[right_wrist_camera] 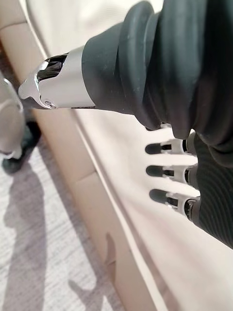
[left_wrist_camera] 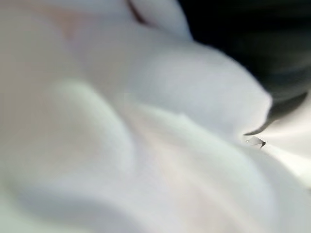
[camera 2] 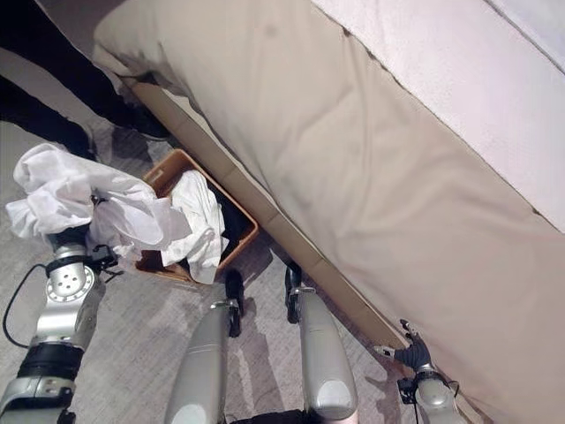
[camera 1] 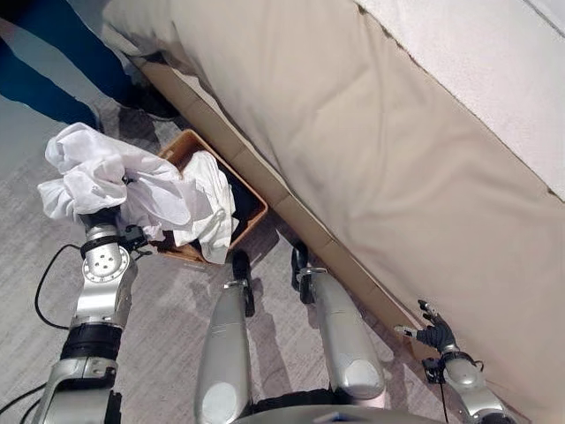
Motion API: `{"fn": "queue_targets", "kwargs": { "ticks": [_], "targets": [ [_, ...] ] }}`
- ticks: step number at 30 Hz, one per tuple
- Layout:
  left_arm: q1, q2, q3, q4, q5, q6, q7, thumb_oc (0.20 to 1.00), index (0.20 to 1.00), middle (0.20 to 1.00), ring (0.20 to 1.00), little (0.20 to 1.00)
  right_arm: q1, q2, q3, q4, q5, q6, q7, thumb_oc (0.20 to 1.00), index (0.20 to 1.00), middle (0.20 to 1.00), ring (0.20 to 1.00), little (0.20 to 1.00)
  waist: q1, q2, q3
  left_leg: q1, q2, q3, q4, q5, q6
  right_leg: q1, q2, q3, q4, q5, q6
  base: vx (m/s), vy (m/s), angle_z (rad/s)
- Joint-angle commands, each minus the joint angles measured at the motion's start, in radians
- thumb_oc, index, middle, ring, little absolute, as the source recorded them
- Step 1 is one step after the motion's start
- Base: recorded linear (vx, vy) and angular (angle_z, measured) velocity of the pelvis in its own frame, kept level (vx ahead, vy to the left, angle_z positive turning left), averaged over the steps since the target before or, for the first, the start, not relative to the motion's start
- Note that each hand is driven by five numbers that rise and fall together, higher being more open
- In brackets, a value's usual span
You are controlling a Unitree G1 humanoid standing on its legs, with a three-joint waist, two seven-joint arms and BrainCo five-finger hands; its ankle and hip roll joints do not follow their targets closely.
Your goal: Pick up clothes into the bucket
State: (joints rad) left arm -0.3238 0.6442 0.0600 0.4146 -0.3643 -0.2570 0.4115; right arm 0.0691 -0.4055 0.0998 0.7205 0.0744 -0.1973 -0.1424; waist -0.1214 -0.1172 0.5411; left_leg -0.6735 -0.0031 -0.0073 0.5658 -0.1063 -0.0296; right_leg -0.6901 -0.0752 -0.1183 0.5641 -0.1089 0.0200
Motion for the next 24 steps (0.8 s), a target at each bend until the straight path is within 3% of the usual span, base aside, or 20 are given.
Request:
{"fn": "queue_targets", "kwargs": {
  "ticks": [1,3,4,12,13,14,19,24],
  "targets": [
    [-0.047,0.073,-0.001,0.008,0.033,-0.065,0.055,0.2,0.2,0.2,0.2,0.2,0.014,-0.021,0.051,-0.027,0.062,-0.05,-0.043,1.0,1.0,1.0,1.0,1.0,-0.005,-0.028,-0.021,-0.028,0.01,-0.031,0.072,-0.027,-0.001,0.029,-0.098,0.048,-0.072,0.09,0.091,-0.07,0.008,-0.07],
    [-0.086,0.104,-0.033,0.044,0.047,-0.059,0.069,0.2,0.2,0.2,0.2,0.2,0.003,-0.02,0.063,-0.038,0.084,-0.065,-0.06,1.0,1.0,1.0,1.0,1.0,-0.013,-0.041,-0.021,-0.108,0.018,-0.035,0.122,-0.038,0.003,-0.042,-0.094,0.046,-0.043,0.088,0.094,-0.03,-0.001,-0.05],
    [-0.102,0.114,-0.047,0.062,0.043,-0.057,0.071,0.2,0.2,0.2,0.2,0.2,0.002,-0.024,0.067,-0.048,0.093,-0.072,-0.066,1.0,1.0,1.0,1.0,1.0,-0.013,-0.042,-0.021,-0.12,0.025,-0.043,0.154,-0.08,0.0,-0.056,-0.086,0.05,-0.01,0.055,0.101,0.0,0.0,0.0],
    [-0.211,0.158,-0.119,0.167,0.023,-0.045,0.088,0.2,0.2,0.2,0.2,0.2,0.002,-0.033,0.074,-0.076,0.136,-0.101,-0.103,1.0,1.0,1.0,1.0,1.0,-0.034,-0.068,-0.021,-0.301,0.035,-0.059,0.277,-0.111,0.01,-0.219,-0.077,0.048,0.076,0.043,0.104,-0.02,0.006,0.01],
    [-0.233,0.159,-0.131,0.185,0.019,-0.041,0.088,0.564,0.564,0.564,0.564,0.564,-0.001,-0.034,0.075,-0.075,0.142,-0.101,-0.107,1.0,1.0,1.0,1.0,1.0,-0.036,-0.07,-0.021,-0.319,0.036,-0.06,0.288,-0.114,0.012,-0.238,-0.075,0.05,0.086,0.04,0.103,-0.01,0.019,-0.05],
    [-0.247,0.158,-0.142,0.203,0.014,-0.035,0.089,1.0,1.0,1.0,1.0,1.0,-0.001,-0.037,0.078,-0.08,0.145,-0.102,-0.111,1.0,1.0,1.0,1.0,1.0,-0.039,-0.072,-0.021,-0.332,0.038,-0.059,0.297,-0.117,0.014,-0.251,-0.075,0.05,0.093,0.04,0.103,-0.01,0.024,-0.06],
    [-0.295,0.129,-0.158,0.275,-0.041,-0.025,0.091,1.0,1.0,1.0,1.0,1.0,-0.006,-0.029,0.089,-0.072,0.164,-0.103,-0.13,1.0,1.0,1.0,1.0,1.0,-0.042,-0.073,-0.021,-0.369,0.038,-0.061,0.311,-0.124,0.021,-0.288,-0.077,0.049,0.1,0.035,0.104,0.01,0.007,-0.16],
    [-0.289,0.107,-0.168,0.31,-0.009,-0.007,0.093,1.0,1.0,1.0,1.0,1.0,-0.011,-0.031,0.103,-0.073,0.156,-0.103,-0.136,1.0,1.0,1.0,1.0,1.0,-0.042,-0.066,-0.021,-0.357,0.034,-0.053,0.292,-0.122,0.022,-0.284,-0.082,0.052,0.085,0.036,0.105,0.01,0.018,0.06]
  ]
}}
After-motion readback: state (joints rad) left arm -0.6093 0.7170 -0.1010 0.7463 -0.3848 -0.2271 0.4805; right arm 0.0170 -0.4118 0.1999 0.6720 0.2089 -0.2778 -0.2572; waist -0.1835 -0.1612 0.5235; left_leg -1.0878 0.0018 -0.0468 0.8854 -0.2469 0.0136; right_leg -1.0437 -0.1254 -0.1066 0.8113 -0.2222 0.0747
